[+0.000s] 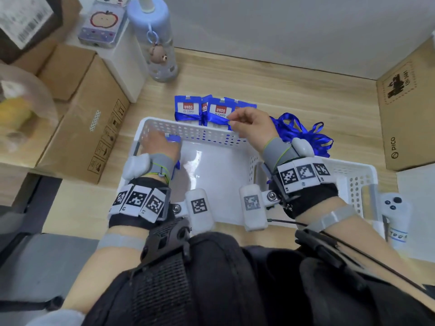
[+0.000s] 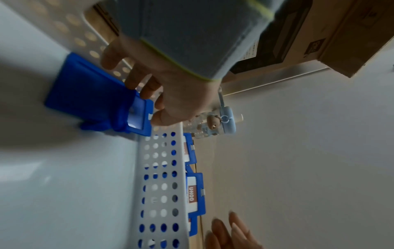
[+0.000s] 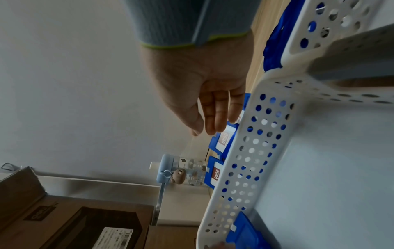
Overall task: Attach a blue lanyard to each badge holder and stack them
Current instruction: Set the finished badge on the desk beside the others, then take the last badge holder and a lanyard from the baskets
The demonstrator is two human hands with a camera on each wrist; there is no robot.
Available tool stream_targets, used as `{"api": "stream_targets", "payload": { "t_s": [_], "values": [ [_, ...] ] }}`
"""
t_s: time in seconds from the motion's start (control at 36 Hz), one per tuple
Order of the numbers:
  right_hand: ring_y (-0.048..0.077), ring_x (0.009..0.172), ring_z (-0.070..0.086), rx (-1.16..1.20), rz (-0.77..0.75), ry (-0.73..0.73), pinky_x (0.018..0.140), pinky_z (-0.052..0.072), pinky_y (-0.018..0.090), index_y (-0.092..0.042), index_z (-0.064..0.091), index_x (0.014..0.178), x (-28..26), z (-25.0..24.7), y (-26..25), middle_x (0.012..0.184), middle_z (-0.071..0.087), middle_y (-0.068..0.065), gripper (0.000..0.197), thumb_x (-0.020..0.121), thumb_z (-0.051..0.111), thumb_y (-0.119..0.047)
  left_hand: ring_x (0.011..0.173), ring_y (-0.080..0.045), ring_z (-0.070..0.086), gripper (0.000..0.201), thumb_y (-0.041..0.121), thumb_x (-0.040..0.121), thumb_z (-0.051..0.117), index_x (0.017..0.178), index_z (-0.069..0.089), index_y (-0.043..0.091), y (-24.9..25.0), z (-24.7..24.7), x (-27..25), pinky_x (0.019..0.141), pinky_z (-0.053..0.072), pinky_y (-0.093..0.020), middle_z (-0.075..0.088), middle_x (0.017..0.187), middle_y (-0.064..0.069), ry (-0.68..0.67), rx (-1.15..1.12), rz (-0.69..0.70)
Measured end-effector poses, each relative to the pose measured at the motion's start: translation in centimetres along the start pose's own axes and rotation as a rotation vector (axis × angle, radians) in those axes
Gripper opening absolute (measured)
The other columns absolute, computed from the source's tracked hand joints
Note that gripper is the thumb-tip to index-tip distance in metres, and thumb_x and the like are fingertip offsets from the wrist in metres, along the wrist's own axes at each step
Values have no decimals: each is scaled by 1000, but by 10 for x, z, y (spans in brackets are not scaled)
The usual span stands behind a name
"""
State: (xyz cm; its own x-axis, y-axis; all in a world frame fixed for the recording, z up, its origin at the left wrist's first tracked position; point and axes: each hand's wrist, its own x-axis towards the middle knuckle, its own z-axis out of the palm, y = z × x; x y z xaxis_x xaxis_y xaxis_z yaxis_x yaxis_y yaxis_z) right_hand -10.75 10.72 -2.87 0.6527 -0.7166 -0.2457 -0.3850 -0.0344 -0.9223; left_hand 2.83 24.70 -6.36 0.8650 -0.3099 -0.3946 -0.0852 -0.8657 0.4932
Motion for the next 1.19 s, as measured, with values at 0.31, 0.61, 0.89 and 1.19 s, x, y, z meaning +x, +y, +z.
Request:
{"api": "stream_targets", "payload": {
  "t_s": [0.31,0.61,0.89,1.19],
  "values": [
    [0,68,51,-1,24,-56,62,41,8,-16,59,88,-17,5,7,73,55,-12,14,87,56,-2,122,-38,46,45,6,91,49,132,36,-6,-21,8,-2,99,38,-40,46,133,-24,-116,106,-96],
    [4,70,51,6,67,-72,52,41,5,-19,59,83,-25,7,17,74,56,-9,16,87,56,-3,93,-40,62,29,3,83,50,112,49,5,-33,14,5,86,51,-46,62,105,-24,-176,173,-4],
    [6,69,55,-6,131,-123,60,45,11,-23,56,79,-28,8,18,75,58,-6,22,88,55,-4,67,-22,46,31,13,82,65,61,42,19,-11,4,-8,65,39,-26,44,61,3,-301,59,132],
    [9,63,56,189,216,-87,51,52,20,-21,51,79,-35,12,5,77,54,-2,12,89,58,-20,53,-11,39,31,16,79,70,61,46,20,40,-13,-27,51,30,-23,46,60,6,-338,-23,384]
  ]
}}
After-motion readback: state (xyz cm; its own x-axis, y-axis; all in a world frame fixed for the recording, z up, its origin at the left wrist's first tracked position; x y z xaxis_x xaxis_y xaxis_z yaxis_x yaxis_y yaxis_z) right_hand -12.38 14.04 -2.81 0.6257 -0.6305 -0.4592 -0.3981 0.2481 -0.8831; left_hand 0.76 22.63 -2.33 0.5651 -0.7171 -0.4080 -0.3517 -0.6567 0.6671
